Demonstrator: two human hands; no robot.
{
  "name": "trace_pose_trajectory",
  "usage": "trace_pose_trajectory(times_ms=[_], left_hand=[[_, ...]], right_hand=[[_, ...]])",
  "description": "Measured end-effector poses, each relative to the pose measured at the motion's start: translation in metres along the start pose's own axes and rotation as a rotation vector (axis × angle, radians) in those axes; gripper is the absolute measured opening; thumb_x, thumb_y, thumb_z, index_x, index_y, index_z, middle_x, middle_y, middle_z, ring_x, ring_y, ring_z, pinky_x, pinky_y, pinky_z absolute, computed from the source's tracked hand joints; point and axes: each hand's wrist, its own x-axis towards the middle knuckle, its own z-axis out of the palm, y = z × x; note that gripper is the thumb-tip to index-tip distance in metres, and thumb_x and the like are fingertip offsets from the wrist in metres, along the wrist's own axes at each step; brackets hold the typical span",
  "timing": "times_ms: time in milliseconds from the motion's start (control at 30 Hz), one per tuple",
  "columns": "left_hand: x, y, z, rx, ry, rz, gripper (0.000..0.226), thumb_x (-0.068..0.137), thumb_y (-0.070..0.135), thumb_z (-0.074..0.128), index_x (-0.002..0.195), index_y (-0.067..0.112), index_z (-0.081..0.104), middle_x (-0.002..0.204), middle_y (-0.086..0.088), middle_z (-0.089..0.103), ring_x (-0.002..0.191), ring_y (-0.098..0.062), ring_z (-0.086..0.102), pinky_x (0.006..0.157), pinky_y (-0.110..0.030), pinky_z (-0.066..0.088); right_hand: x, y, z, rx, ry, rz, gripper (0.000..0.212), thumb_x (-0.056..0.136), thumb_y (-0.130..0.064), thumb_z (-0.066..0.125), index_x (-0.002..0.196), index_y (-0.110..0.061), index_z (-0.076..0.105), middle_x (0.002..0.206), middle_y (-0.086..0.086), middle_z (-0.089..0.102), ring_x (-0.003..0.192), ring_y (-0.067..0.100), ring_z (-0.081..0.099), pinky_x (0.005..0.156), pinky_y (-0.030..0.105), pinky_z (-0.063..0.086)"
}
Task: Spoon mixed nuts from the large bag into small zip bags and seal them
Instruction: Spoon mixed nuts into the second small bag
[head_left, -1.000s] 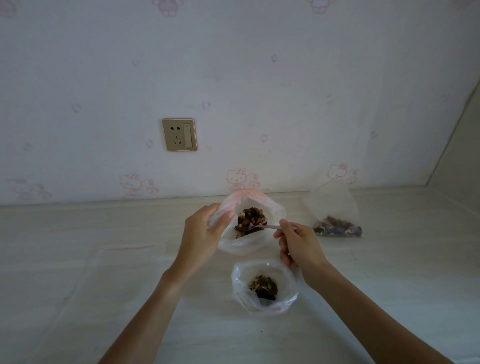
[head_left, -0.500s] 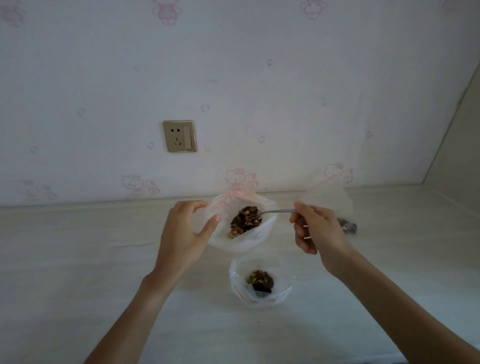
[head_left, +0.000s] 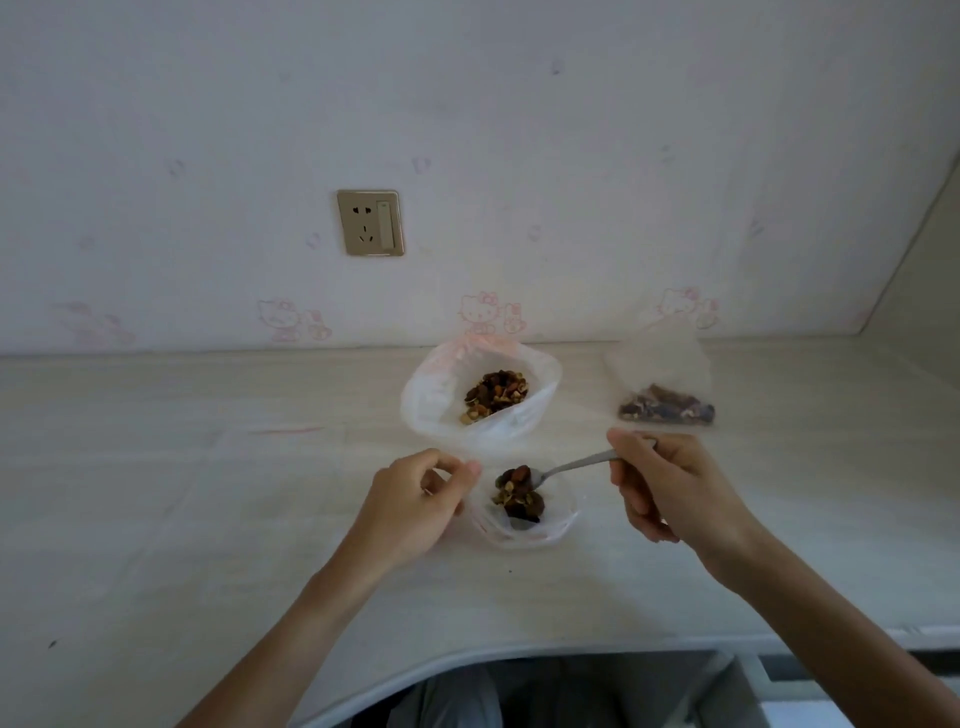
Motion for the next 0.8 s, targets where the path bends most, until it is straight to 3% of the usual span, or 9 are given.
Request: trace_pose_trajectory(times_ms=[67,167,300,400,467,600,667,800], left_hand=[[0.001,0.003,0.003,-0.06,0.006,-0.016,0.016,0.098,0.043,0.068,0.088,0.03,0.073,0.069,0.009,0.075,0.054,-0.003,0.065,0.051,-0.013,0.045],[0.001,0.007,0.004,-0.076,0.039,0.009,0.013,0.097,0.031,0.071,0.085,0.028,0.073,0.066,0.005,0.074,0.051,-0.003,0.063,0.05,-0.01,0.042],[-0.001,0.005,0.0,-0.036,0.05,0.014,0.012,0.098,0.03,0.07,0.086,0.028,0.072,0.069,0.003,0.075,0.054,-0.004,0.065,0.055,-0.012,0.043],[-0.003,0.002,0.0,-0.027,0.055,0.025,0.012,0.098,0.03,0.07,0.086,0.028,0.072,0.069,0.002,0.075,0.054,-0.005,0.064,0.059,-0.016,0.045],[-0.004,0.001,0.001,-0.029,0.061,0.042,0.012,0.098,0.029,0.071,0.086,0.027,0.072,0.067,0.002,0.074,0.053,-0.004,0.062,0.057,-0.013,0.044],[-0.005,-0.003,0.001,-0.039,0.057,0.055,0.01,0.097,0.03,0.071,0.087,0.028,0.072,0.067,0.003,0.073,0.055,-0.004,0.062,0.056,-0.011,0.043],[-0.005,-0.004,0.001,-0.054,0.051,0.06,0.011,0.097,0.035,0.071,0.088,0.028,0.073,0.068,0.003,0.073,0.055,-0.004,0.062,0.055,-0.013,0.044],[-0.001,-0.002,-0.009,-0.095,0.064,0.094,0.017,0.098,0.043,0.066,0.09,0.029,0.073,0.071,0.003,0.073,0.055,-0.006,0.063,0.057,-0.014,0.047]], right_hand=[[-0.004,0.0,0.003,-0.172,0.005,-0.119,0.051,0.106,-0.034,0.048,0.066,-0.006,0.059,0.049,0.008,0.049,0.038,0.022,0.043,0.039,0.03,0.038],[-0.011,0.001,0.003,-0.477,0.001,-0.374,0.045,0.105,-0.041,0.044,0.071,-0.017,0.059,0.05,0.004,0.049,0.04,0.021,0.043,0.045,0.04,0.041],[-0.015,0.0,-0.004,-0.953,-0.038,-0.731,0.044,0.109,-0.041,0.038,0.077,-0.019,0.058,0.058,-0.009,0.047,0.044,0.015,0.042,0.044,0.033,0.039],[-0.013,0.003,-0.005,-0.969,-0.019,-0.788,0.043,0.108,-0.041,0.039,0.078,-0.018,0.059,0.06,-0.009,0.048,0.045,0.014,0.042,0.044,0.033,0.04],[-0.01,0.006,-0.003,-0.823,0.016,-0.733,0.044,0.108,-0.042,0.041,0.076,-0.018,0.06,0.057,-0.009,0.048,0.045,0.015,0.044,0.044,0.032,0.039],[-0.004,0.008,0.001,-0.3,0.07,-0.46,0.044,0.102,-0.044,0.051,0.069,-0.017,0.064,0.05,0.007,0.053,0.039,0.018,0.046,0.045,0.033,0.043],[0.001,0.009,0.002,-0.085,0.098,-0.286,0.048,0.101,-0.045,0.055,0.067,-0.012,0.064,0.049,0.008,0.053,0.04,0.02,0.046,0.044,0.024,0.04],[0.023,0.012,0.006,0.231,0.148,0.125,0.044,0.102,-0.042,0.058,0.071,-0.011,0.064,0.058,0.008,0.049,0.043,0.022,0.044,0.039,0.027,0.029]])
